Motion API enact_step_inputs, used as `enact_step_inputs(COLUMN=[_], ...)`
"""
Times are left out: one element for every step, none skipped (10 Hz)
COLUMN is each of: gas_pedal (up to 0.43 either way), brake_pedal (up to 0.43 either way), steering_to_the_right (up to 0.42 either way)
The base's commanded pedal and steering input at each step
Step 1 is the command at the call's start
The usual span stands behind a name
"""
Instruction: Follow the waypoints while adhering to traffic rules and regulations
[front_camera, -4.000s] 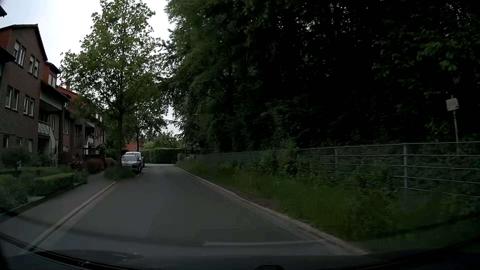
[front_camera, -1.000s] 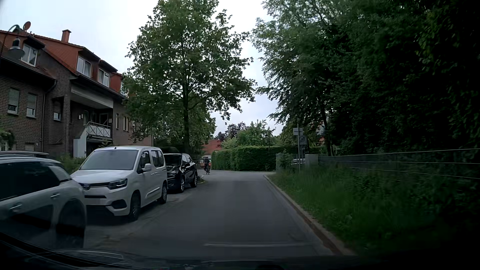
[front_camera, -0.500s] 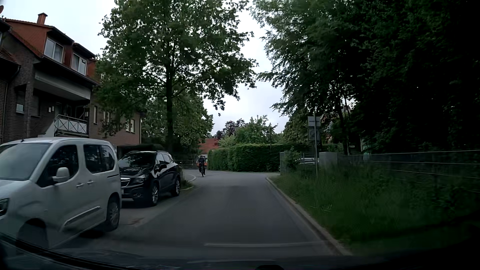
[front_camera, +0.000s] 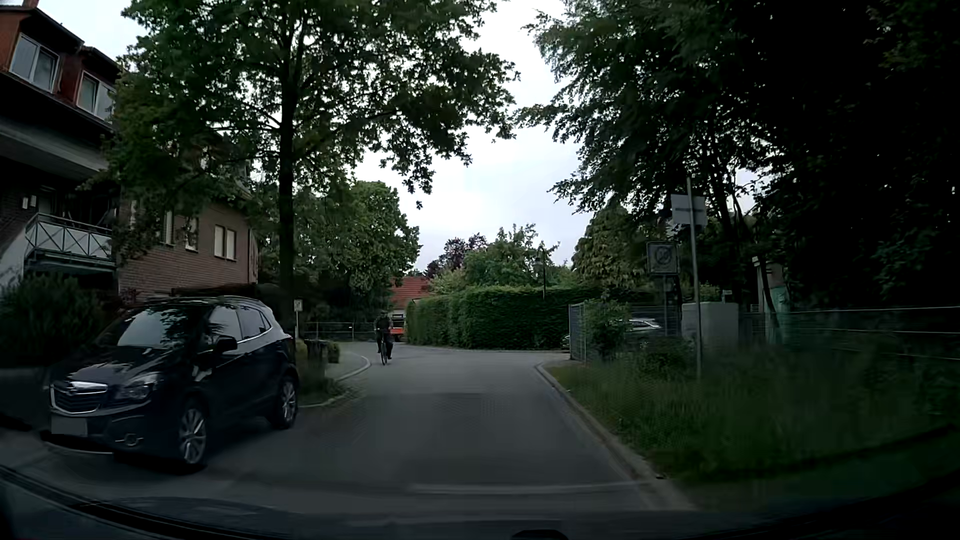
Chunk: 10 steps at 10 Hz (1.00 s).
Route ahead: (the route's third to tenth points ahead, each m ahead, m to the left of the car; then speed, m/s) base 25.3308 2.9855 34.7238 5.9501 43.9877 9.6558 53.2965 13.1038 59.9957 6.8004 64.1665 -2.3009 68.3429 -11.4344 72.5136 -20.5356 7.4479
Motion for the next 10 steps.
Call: enact_step_inputs(gas_pedal=[0.098,0.098,0.098,0.098,0.098,0.098,0.098,0.087,0.087,0.087], brake_pedal=[0.000,0.000,0.000,0.000,0.000,0.000,0.000,0.000,0.000,0.000], steering_to_the_right=[0.004,0.004,0.004,0.004,0.002,-0.003,-0.005,-0.010,-0.011,-0.011])
